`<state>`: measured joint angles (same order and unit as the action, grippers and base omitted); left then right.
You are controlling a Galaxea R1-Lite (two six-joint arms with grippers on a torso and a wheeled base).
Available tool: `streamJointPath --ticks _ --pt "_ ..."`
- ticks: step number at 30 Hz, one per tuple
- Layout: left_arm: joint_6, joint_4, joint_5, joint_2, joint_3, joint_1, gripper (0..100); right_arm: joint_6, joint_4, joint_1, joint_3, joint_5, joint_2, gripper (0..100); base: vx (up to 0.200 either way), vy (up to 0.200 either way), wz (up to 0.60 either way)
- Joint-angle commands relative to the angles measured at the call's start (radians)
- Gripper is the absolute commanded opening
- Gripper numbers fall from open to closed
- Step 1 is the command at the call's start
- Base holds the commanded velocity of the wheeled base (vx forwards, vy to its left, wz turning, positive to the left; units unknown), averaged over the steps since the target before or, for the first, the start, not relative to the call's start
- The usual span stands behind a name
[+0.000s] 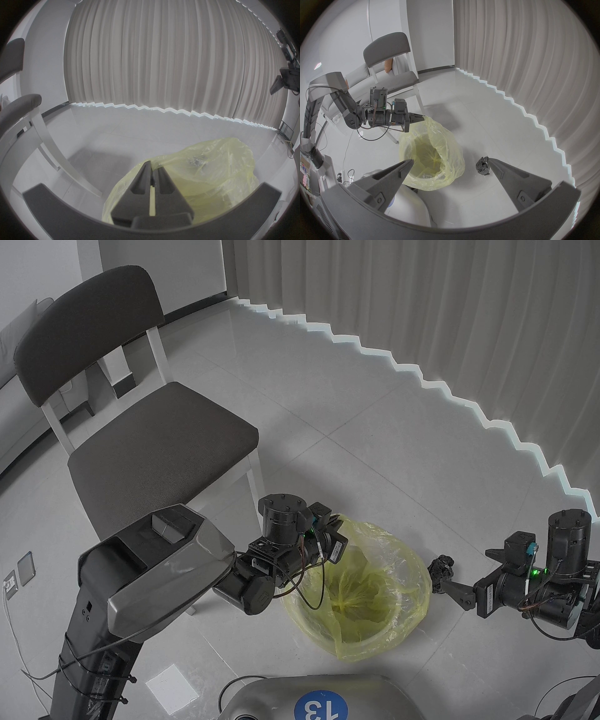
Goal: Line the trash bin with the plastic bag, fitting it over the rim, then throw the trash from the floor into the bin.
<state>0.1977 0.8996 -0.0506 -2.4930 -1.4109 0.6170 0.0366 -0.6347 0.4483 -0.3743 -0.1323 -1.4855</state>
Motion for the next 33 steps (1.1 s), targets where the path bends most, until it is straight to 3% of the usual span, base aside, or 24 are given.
streamJointPath --ticks 1,3,4,33 --pt "0.000 -0.002 0.000 -0.032 -0.043 -0.002 0 0.003 -0.002 -0.002 0.009 0.000 0.002 100 0.000 0.000 0.00" --pt "0.000 -0.004 0.000 -0.033 -0.045 -0.002 0 0.002 -0.002 -0.003 0.009 0.000 0.002 100 0.000 0.000 0.00" --pt "0.000 -0.007 0.000 -0.033 -0.045 -0.003 100 0.003 -0.002 -0.003 0.009 0.000 0.002 100 0.000 0.000 0.00" --pt "0.002 -0.021 0.011 -0.122 -0.115 -0.068 100 0.017 -0.002 0.000 0.017 0.000 0.004 100 0.000 0.000 0.00"
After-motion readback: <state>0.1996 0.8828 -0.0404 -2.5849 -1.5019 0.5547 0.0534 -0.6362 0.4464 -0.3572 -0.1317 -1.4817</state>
